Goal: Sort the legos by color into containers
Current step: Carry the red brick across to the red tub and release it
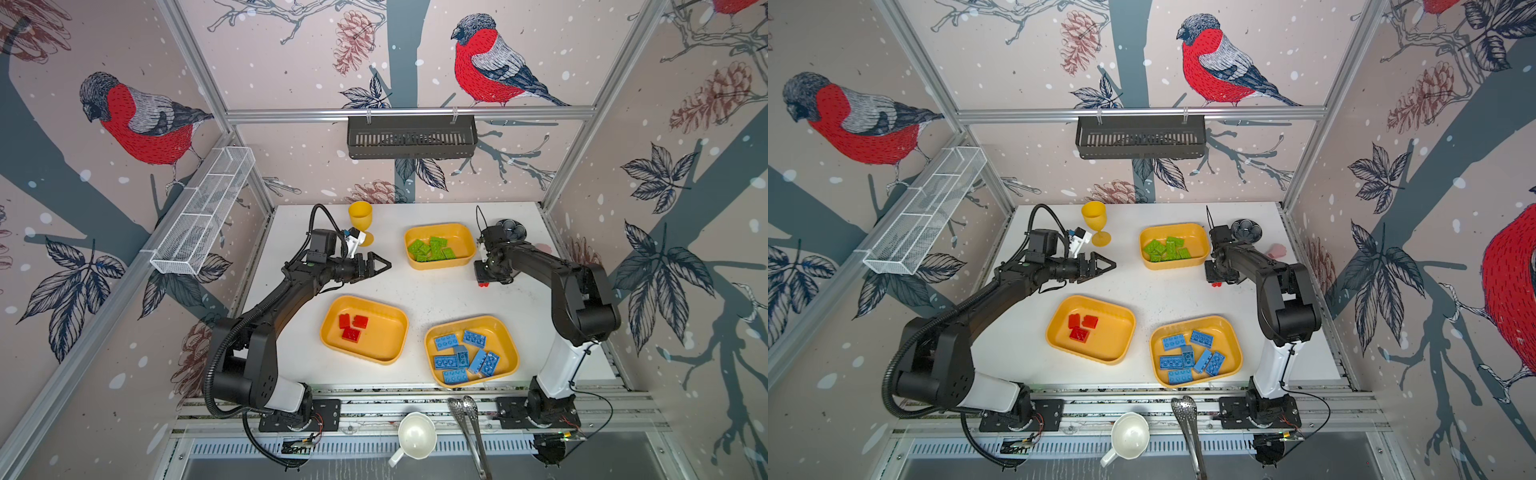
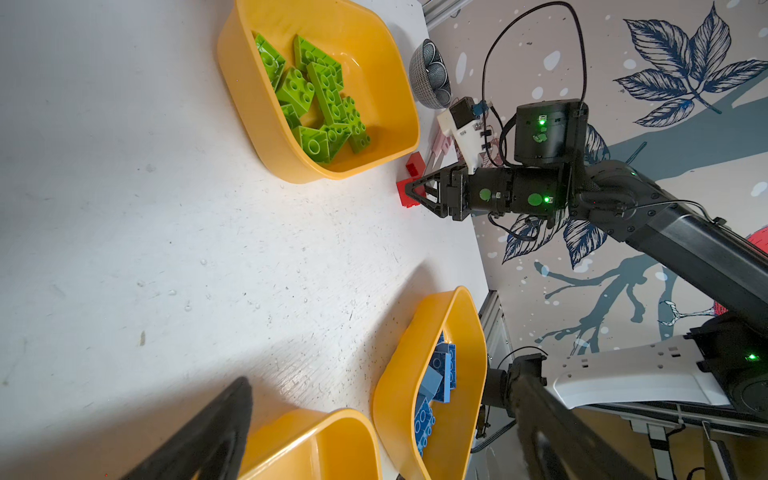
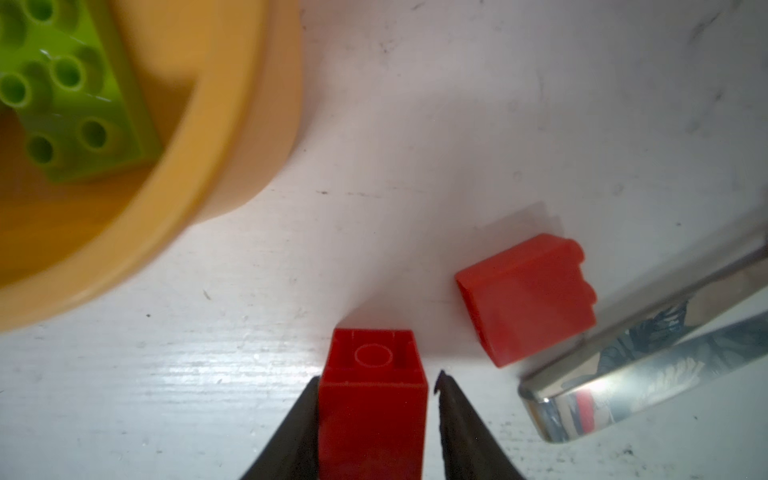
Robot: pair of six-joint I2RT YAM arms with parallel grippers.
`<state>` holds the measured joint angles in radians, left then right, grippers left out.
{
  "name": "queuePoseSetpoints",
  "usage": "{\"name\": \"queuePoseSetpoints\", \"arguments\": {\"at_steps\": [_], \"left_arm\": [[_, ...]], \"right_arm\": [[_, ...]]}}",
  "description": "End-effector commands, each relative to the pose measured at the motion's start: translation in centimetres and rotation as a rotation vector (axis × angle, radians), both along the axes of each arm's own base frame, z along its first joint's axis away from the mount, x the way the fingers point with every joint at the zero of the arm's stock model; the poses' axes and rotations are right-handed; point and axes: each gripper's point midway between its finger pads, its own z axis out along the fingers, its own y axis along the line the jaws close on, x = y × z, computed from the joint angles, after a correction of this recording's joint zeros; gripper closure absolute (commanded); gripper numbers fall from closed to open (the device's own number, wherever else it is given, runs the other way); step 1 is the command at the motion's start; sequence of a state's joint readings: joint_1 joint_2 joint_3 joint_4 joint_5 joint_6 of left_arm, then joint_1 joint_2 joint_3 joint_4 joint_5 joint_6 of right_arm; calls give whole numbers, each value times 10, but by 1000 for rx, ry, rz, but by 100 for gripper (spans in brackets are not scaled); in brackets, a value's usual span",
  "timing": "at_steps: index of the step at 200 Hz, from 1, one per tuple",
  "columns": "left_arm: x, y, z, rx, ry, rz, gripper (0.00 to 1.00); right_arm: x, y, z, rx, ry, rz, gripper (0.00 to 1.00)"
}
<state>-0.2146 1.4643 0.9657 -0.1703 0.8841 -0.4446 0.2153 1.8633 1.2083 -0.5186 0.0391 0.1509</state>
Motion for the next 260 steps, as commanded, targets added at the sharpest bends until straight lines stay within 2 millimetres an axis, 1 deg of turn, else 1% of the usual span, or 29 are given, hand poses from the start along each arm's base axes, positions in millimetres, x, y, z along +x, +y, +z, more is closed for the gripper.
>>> {"name": "queuePoseSetpoints", "arguments": {"at_steps": [1,36,47,63,77,90,104,113,129,159,172,188,207,233,260], "left_arm": [[1,0,4,-2,-18,5,3],[-1,1,3,0,-14,6,3],[-1,1,3,2,-16,6,3],[-1,1,3,4,-15,7,3],[-2,2,4,7,-17,6,3],[-1,3,4,15,-16,8,3],[-1,6,3,28,-16,13,3],[0,9,1,39,-11,21,3],[0,17,-1,54,-9,33,3],[1,33,-2,88,-7,68,3],[0,38,-6,107,4,80,3],[-2,42,-10,127,14,89,3],[-2,50,-14,154,25,115,3],[-2,62,-22,198,41,169,3],[-3,71,-25,215,47,210,3]], "right_arm": [[-1,0,-4,-4,7,8,59],[-3,1,-6,-1,16,9,64],[-3,1,-3,1,11,9,67],[-2,4,6,17,2,10,68],[-2,11,18,31,-9,26,69],[-6,19,29,44,-18,39,69],[-12,34,42,73,-29,69,69],[-18,46,52,96,-42,99,69],[-30,73,67,142,-58,166,69],[-60,146,94,232,-91,376,68],[-72,175,101,231,-117,484,68],[-88,210,110,287,-141,589,68],[-107,247,117,355,-159,701,68],[-133,288,122,404,-198,879,68],[-162,319,113,402,-194,1049,66]]}}
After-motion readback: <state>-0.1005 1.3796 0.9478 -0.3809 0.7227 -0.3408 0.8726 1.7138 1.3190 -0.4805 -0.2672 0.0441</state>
